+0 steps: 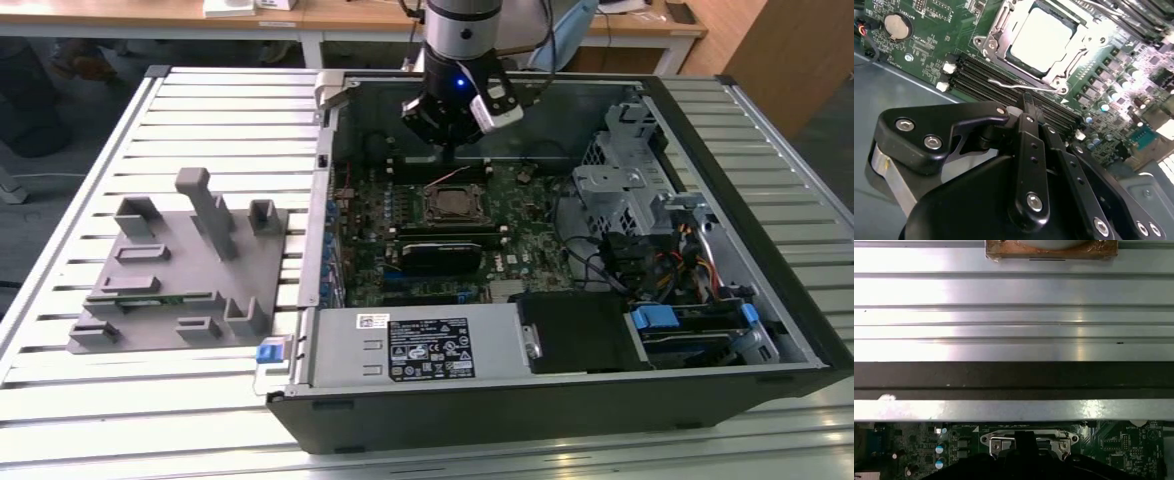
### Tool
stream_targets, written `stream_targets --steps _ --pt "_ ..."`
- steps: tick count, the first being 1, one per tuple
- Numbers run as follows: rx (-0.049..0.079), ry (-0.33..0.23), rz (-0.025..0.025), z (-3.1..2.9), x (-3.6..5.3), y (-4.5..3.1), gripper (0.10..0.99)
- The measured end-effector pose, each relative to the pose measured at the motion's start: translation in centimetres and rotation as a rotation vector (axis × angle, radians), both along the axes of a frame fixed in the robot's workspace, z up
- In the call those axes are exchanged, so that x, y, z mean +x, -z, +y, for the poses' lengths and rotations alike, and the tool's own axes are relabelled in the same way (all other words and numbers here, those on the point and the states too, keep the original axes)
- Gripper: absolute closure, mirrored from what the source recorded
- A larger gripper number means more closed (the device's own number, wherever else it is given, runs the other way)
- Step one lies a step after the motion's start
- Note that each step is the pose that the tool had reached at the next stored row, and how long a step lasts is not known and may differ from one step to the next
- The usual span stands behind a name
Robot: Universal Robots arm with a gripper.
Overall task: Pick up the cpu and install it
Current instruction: 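Install the first cpu locking lever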
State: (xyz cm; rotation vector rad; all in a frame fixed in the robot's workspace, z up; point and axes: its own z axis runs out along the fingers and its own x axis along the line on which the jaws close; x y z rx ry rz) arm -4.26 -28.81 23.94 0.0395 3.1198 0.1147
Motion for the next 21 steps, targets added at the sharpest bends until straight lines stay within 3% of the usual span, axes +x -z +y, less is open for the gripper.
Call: stream_targets --steps 9,21 --pt "0.008 -0.001 0.0 0.05 0.44 0.71 0.98" --pt "0.0 -0.001 0.0 0.03 0.45 0.77 0.98"
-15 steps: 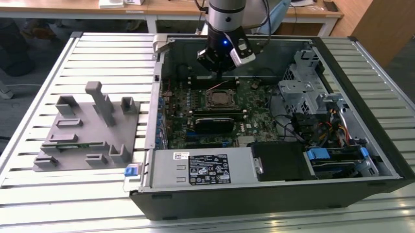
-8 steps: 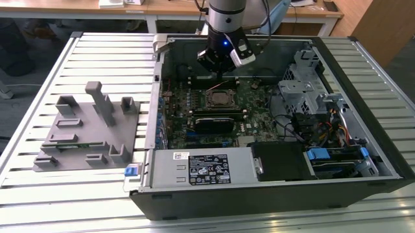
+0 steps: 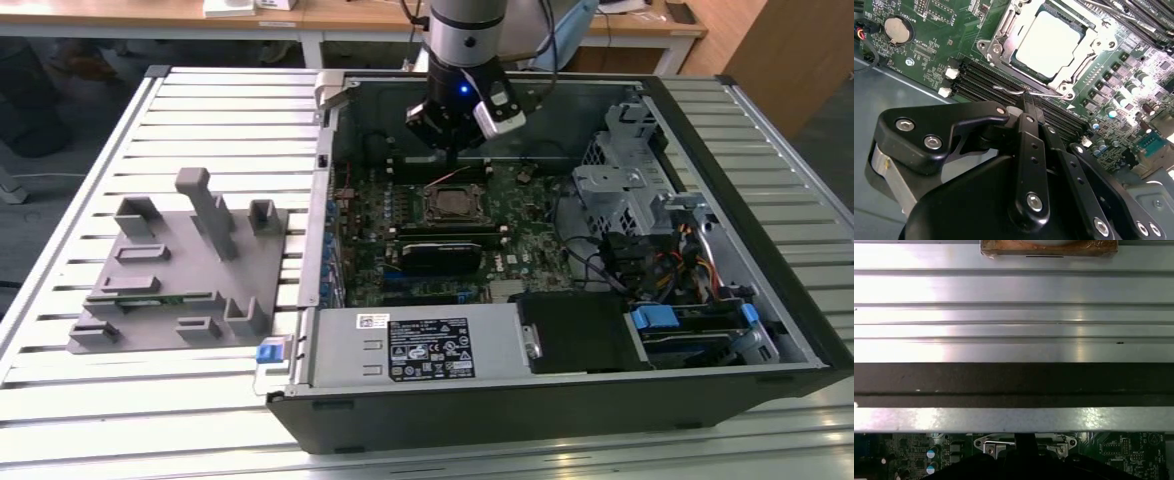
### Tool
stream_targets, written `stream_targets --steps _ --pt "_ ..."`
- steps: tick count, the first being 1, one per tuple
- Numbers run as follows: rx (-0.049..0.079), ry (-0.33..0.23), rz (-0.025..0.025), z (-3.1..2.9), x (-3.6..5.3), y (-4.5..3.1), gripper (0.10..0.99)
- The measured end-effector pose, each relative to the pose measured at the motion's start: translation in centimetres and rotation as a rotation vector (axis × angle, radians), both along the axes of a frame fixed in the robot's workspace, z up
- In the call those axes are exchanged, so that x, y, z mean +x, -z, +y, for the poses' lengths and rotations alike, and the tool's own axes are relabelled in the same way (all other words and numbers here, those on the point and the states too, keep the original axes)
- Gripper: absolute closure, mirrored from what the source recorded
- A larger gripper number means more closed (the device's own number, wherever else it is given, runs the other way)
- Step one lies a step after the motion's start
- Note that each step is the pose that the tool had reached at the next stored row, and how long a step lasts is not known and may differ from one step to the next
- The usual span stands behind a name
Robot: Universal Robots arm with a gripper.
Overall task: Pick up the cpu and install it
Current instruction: 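Install the first cpu locking lever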
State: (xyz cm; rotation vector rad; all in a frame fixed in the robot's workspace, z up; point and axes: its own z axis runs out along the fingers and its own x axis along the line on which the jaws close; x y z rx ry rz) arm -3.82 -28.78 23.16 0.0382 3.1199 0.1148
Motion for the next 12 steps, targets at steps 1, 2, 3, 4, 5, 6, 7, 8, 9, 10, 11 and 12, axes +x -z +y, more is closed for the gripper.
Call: stream_targets --steps 1,2,3,4,5,6,7,8,9,10,11,12 --pt "0.0 0.0 0.0 0.0 0.0 0.03 0.98" --pt "0.0 0.0 -0.0001 0.01 0.0 0.07 0.98" --pt "0.0 0.0 -0.0001 0.01 0.0 0.11 0.98" --pt "0.0 0.0 0.0 0.02 0.04 0.17 0.98" --pt "-0.001 0.0 0.0 0.06 0.1 0.24 0.98" --pt "-0.001 0.0 0.0001 0.1 0.18 0.31 0.98" --pt "-0.001 0.0 0.0 0.15 0.28 0.37 0.98" --pt "-0.001 0.0 0.0 0.21 0.37 0.43 0.98" --pt "-0.001 0.0 0.0 0.27 0.45 0.48 0.98" --pt "-0.001 0.0 0.0 0.33 0.51 0.52 0.98" --pt "-0.001 0.0 -0.0001 0.39 0.58 0.57 0.98" --pt "-0.001 0.0 0.0 0.44 0.64 0.62 0.98"
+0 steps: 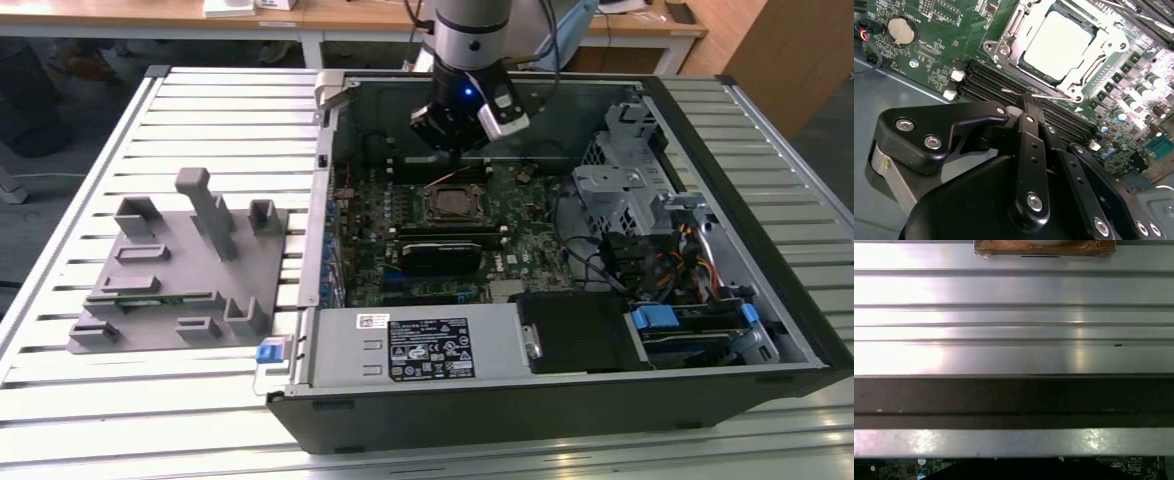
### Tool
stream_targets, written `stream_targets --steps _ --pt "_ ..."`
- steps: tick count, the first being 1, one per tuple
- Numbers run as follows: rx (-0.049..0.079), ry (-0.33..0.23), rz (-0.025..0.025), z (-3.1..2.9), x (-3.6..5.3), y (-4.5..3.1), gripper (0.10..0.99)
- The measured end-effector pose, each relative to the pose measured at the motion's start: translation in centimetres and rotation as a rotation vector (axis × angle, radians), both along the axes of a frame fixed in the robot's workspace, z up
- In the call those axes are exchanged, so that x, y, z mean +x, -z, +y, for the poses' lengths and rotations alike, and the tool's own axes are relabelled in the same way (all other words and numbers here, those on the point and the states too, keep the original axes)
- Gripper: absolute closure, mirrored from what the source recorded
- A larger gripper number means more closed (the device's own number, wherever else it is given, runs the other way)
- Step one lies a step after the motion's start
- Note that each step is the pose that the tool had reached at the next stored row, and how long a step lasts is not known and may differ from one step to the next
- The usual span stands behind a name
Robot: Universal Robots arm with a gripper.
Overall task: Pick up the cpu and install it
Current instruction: 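Install the first cpu locking lever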
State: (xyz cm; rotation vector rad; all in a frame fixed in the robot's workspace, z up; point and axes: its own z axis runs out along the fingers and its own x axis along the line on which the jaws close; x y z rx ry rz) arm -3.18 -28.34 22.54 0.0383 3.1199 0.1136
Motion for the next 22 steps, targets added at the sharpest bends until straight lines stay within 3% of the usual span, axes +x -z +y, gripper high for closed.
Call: stream_targets --steps 9,22 --pt "0.0 0.0 0.0004 0.2 0.93 0.65 0.98" --pt "0.0 0.0 0.0013 0.2 1.44 1.85 0.98"
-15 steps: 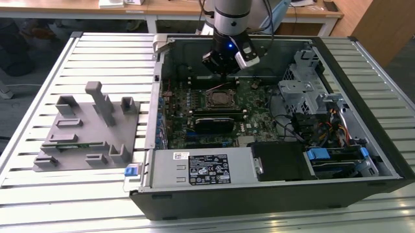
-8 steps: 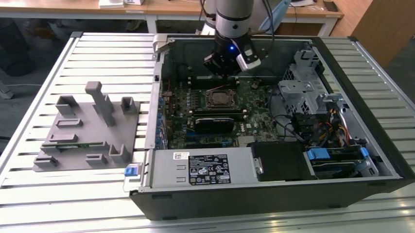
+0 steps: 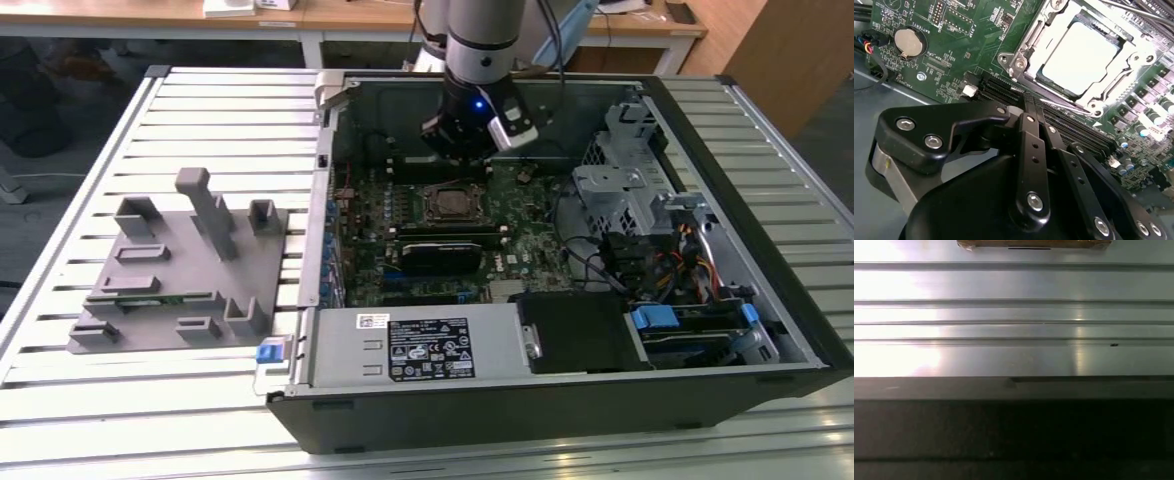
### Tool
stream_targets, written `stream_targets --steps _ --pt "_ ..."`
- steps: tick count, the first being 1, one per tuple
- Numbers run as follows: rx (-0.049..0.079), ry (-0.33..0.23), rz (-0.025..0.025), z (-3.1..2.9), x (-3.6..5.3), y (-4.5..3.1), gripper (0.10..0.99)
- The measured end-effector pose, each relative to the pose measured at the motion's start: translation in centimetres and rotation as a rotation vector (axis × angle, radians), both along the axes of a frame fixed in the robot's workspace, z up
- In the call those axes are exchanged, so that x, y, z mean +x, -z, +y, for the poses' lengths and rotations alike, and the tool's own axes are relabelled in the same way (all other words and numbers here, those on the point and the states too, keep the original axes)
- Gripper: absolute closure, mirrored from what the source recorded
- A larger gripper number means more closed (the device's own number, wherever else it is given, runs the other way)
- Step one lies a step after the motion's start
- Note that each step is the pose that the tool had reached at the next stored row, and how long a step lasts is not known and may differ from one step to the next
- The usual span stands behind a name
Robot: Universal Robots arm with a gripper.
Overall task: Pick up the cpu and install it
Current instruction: 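Install the first cpu locking lever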
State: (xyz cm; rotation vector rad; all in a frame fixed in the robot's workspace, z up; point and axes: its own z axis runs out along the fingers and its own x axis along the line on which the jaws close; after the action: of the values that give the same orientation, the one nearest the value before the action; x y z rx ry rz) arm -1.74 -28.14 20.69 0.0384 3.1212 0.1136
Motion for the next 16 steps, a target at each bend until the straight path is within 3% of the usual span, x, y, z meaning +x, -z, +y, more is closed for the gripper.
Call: stream_targets --steps 8,16 --pt "0.0 0.0 0.0006 0.0 0.06 0.65 0.98" --pt "0.0 0.0 0.0006 0.0 0.1 0.79 0.98"
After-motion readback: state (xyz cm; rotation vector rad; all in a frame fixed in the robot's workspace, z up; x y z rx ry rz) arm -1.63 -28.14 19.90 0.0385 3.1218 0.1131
